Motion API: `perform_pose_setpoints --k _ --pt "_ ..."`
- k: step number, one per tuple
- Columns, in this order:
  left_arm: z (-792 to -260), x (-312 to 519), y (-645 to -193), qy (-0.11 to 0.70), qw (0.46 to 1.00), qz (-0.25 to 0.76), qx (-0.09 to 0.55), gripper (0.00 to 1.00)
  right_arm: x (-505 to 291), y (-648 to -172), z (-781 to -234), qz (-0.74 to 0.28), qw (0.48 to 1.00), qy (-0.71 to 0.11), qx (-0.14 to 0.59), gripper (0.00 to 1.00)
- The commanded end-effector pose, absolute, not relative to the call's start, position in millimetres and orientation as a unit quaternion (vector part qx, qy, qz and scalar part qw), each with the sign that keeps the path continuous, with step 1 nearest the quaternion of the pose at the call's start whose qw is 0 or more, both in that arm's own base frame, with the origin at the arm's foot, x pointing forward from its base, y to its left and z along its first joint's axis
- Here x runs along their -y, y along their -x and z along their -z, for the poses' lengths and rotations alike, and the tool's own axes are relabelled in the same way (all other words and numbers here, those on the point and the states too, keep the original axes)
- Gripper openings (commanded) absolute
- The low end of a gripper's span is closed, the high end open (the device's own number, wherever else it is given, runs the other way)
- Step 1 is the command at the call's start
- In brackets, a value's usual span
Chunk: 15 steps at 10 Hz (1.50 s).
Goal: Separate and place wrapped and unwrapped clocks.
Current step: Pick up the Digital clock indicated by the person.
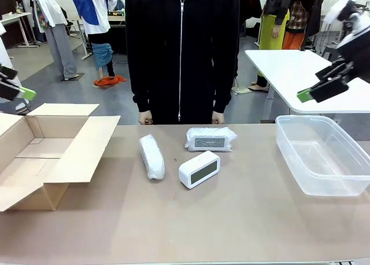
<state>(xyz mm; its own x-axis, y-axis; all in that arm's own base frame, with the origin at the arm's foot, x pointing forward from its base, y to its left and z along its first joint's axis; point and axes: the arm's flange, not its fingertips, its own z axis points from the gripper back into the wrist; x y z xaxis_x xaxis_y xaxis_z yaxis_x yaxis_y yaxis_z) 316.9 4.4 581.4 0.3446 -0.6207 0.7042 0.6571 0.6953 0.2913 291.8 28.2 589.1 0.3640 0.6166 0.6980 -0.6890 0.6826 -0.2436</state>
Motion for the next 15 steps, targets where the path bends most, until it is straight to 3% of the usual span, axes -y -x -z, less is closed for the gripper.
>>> perform_pose_setpoints --k 1,6,7,15 --pt "-508.6 -20.2 -268.9 0.048 0.81 0.397 0.429 1.0 -7.2 -234.5 -497.4 -0.409 0.809 -0.082 0.414 1.0" --pt "-492.6 -32.1 -281.5 0.114 0.785 0.421 0.44 1.0 -1.7 -247.8 -483.2 -0.43 0.788 -0.112 0.426 1.0" --pt "-561.0 -54.1 -322.4 0.085 0.799 0.404 0.437 1.0 24.0 -294.1 -578.4 -0.413 0.802 -0.102 0.419 1.0" --pt "-561.0 -54.1 -322.4 0.085 0.799 0.404 0.437 1.0 24.0 -294.1 -578.4 -0.413 0.802 -0.102 0.419 1.0"
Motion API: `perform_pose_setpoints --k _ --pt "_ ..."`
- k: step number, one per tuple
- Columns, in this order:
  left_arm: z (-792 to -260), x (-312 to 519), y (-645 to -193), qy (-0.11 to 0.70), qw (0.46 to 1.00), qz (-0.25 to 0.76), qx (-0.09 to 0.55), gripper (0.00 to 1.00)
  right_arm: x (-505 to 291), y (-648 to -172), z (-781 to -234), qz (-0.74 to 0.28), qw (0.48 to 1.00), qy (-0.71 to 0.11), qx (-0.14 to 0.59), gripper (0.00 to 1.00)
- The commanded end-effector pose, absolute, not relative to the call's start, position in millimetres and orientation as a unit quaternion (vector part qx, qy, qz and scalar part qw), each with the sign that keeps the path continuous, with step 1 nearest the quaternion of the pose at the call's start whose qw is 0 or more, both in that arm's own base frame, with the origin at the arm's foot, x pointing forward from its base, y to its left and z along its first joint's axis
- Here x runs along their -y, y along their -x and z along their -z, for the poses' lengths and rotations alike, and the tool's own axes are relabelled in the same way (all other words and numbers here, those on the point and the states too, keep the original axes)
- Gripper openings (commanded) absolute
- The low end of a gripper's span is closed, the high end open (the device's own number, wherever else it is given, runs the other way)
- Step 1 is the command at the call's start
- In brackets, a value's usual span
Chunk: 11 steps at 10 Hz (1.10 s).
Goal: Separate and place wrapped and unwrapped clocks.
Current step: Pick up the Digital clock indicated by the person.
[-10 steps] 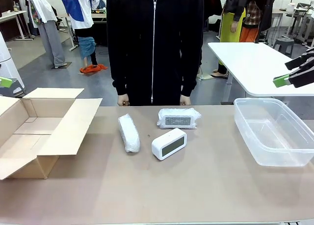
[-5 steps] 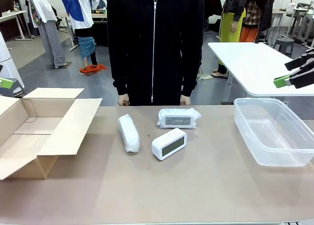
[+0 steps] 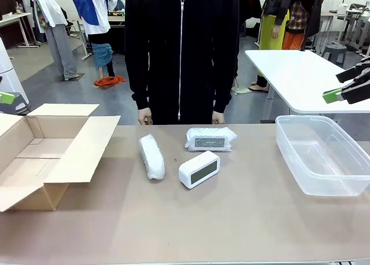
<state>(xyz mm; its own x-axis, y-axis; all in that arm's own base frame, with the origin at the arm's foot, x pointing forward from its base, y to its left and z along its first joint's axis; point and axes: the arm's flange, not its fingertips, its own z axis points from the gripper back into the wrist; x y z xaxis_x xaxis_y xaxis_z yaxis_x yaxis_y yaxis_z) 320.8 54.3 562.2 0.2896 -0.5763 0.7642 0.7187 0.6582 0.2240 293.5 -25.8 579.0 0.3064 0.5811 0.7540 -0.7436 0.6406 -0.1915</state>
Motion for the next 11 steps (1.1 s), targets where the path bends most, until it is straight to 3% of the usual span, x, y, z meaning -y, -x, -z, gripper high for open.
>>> perform_pose_setpoints --k 1,11 --pt "-561.0 -54.1 -322.4 0.085 0.799 0.404 0.437 1.0 24.0 -294.1 -578.4 -0.413 0.802 -0.102 0.419 1.0" --pt "-561.0 -54.1 -322.4 0.085 0.799 0.404 0.437 1.0 24.0 -294.1 -578.4 -0.413 0.802 -0.102 0.419 1.0"
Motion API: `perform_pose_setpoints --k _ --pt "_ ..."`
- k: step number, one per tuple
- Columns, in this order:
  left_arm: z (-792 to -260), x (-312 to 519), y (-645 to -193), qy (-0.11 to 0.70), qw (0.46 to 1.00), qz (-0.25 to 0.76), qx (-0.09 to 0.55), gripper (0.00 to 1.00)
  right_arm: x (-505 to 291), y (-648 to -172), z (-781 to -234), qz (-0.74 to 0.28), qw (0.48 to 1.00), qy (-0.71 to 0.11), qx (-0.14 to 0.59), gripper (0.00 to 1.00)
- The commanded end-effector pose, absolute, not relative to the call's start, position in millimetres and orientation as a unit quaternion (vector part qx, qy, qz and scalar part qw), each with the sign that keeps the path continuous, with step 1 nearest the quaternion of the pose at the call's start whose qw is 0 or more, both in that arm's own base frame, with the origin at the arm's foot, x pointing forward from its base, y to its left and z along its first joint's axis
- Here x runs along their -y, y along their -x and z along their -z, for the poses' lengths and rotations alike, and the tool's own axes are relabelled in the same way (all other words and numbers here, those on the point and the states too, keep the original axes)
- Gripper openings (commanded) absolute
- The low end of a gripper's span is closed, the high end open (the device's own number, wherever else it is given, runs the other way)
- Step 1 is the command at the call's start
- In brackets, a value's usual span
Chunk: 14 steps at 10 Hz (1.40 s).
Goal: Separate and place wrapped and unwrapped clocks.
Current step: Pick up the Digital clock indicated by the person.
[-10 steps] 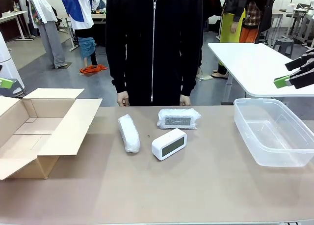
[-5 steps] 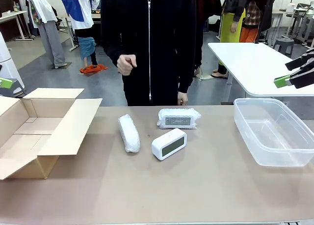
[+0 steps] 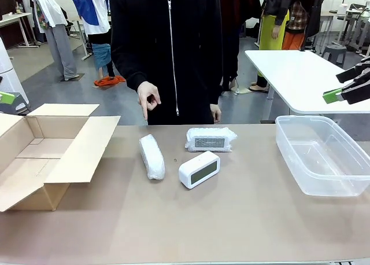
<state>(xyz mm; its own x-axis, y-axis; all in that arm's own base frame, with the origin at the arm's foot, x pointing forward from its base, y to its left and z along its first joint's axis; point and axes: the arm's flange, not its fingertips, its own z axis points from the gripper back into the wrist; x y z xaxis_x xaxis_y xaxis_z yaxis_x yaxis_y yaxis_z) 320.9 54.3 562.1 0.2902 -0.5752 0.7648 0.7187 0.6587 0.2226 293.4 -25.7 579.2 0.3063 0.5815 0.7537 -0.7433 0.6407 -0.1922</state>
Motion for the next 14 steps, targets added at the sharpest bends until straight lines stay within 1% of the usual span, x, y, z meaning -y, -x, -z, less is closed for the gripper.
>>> perform_pose_setpoints --k 1,12,13,14 --pt "-561.0 -54.1 -322.4 0.085 0.799 0.404 0.437 1.0 24.0 -294.1 -578.4 -0.413 0.802 -0.102 0.419 1.0" --pt "-562.1 -54.3 -320.9 0.082 0.799 0.405 0.437 1.0 24.0 -294.1 -578.4 -0.413 0.802 -0.102 0.419 1.0" --pt "-562.6 -41.2 -322.4 0.084 0.795 0.414 0.436 1.0 24.0 -294.1 -578.4 -0.413 0.802 -0.102 0.419 1.0" --pt "-566.0 -27.3 -324.9 0.082 0.802 0.413 0.424 1.0 24.0 -294.1 -578.4 -0.413 0.802 -0.102 0.419 1.0"
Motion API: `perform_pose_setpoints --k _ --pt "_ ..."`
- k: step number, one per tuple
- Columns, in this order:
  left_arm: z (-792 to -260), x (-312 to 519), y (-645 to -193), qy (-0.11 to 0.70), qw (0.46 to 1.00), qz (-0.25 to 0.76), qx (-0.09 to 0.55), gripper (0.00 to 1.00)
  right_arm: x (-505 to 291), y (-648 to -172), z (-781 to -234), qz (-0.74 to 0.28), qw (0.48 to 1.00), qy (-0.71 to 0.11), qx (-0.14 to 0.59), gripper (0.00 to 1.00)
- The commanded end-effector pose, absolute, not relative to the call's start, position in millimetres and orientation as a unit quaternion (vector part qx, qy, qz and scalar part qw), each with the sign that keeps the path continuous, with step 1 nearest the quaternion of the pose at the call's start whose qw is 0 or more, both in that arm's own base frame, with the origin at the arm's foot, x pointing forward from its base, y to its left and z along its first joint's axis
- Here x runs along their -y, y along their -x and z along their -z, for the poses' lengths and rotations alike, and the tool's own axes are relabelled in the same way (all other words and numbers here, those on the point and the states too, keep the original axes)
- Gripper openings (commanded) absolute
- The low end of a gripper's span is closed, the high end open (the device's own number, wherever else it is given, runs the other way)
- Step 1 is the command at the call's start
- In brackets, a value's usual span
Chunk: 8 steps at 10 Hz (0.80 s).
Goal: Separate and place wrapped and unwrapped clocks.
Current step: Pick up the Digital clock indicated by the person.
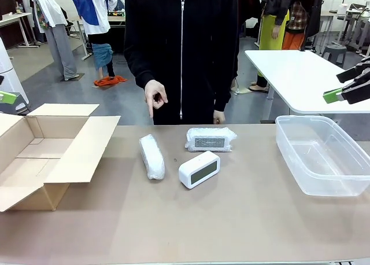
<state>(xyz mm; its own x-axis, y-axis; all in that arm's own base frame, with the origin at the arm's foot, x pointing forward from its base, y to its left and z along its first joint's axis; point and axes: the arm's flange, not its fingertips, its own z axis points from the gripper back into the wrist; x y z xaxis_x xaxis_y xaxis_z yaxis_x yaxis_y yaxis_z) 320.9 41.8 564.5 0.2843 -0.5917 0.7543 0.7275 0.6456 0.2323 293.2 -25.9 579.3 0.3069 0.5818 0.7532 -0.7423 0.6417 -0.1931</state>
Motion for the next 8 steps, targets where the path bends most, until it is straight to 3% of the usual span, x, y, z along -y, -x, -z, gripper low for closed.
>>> perform_pose_setpoints --k 1,8 --pt "-562.6 -8.5 -317.2 0.073 0.813 0.395 0.422 1.0 24.0 -294.1 -578.4 -0.413 0.802 -0.102 0.419 1.0" --pt "-542.3 90.1 -334.1 0.039 0.904 0.247 0.346 1.0 24.0 -294.1 -578.4 -0.413 0.802 -0.102 0.419 1.0"
